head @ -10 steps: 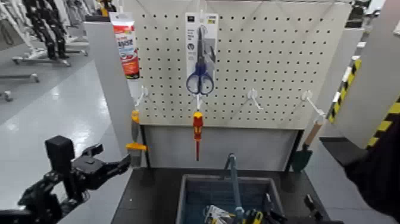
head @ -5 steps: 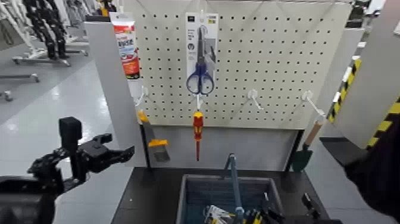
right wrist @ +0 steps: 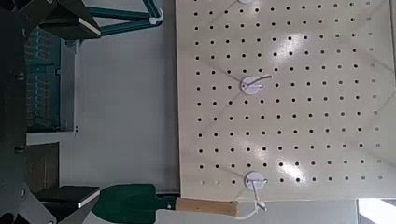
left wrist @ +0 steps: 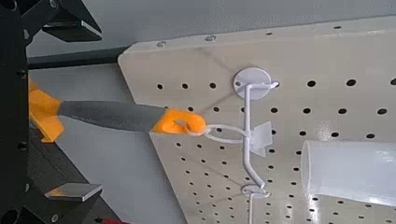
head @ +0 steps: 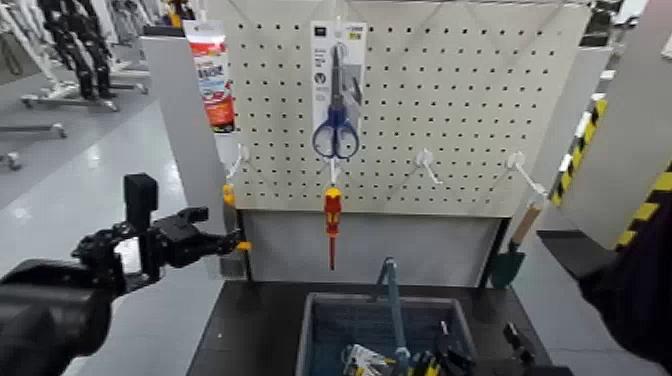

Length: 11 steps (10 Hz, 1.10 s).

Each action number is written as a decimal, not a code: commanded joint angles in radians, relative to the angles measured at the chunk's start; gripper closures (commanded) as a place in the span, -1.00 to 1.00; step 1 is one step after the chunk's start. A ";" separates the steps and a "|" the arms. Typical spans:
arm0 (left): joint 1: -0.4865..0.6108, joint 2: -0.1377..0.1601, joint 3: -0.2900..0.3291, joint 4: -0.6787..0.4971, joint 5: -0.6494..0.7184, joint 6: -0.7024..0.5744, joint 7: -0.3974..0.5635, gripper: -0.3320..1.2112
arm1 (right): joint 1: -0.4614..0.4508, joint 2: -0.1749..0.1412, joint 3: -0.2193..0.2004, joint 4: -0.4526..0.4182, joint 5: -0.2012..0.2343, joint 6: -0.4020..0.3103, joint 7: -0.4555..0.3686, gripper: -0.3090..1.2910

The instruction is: Put the yellow paint brush into the crate.

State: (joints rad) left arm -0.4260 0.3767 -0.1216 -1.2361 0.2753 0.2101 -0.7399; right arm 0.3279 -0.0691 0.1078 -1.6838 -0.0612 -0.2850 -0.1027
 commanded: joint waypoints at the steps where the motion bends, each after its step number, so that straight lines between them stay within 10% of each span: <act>1: -0.065 -0.012 -0.059 0.083 0.036 -0.029 -0.022 -0.36 | -0.006 -0.002 0.004 0.004 -0.003 -0.009 0.000 -0.46; 4: -0.112 -0.018 -0.110 0.145 0.051 -0.051 -0.032 -0.35 | -0.010 -0.003 0.009 0.012 -0.009 -0.017 0.000 -0.46; 7: -0.119 -0.024 -0.121 0.152 0.056 -0.020 -0.021 0.74 | -0.010 -0.005 0.006 0.013 -0.011 -0.022 0.000 -0.46; 11: -0.106 -0.024 -0.116 0.130 0.050 -0.018 -0.009 0.92 | -0.009 -0.006 0.003 0.015 -0.011 -0.023 0.000 -0.46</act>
State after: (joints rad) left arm -0.5347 0.3528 -0.2399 -1.1027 0.3257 0.1936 -0.7484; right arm 0.3189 -0.0752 0.1110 -1.6690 -0.0721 -0.3079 -0.1027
